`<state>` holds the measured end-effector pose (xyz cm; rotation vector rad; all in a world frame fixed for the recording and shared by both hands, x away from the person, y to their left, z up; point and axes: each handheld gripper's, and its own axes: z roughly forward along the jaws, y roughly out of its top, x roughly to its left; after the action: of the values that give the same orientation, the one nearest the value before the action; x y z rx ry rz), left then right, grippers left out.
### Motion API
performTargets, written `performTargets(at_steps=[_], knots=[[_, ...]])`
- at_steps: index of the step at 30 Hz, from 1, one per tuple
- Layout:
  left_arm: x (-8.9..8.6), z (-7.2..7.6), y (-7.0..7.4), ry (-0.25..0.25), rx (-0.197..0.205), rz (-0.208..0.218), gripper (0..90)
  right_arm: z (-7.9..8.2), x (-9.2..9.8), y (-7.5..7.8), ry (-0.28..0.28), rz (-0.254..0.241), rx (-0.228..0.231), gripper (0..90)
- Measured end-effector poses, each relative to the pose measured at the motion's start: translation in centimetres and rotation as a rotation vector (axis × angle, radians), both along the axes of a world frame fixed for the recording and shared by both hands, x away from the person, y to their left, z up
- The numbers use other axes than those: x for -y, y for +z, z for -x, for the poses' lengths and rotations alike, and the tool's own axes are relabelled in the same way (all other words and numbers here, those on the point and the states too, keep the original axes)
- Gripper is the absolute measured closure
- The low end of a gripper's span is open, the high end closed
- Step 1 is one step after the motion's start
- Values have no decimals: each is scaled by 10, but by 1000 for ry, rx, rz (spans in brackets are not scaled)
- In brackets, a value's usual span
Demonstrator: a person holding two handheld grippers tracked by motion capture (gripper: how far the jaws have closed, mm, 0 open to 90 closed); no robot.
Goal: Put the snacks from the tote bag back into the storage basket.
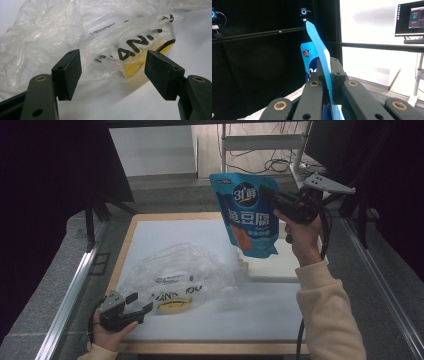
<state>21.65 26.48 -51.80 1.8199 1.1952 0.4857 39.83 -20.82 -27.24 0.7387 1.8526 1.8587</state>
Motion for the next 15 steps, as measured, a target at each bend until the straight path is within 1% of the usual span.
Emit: performTargets(at_steps=[6, 15], knots=[[0, 0, 0, 1, -2, 2, 300, -5, 10, -4, -22, -9, -13, 882], [0, 0, 0, 1, -3, 2, 300, -10, 26, -8, -58, -20, -15, 882]])
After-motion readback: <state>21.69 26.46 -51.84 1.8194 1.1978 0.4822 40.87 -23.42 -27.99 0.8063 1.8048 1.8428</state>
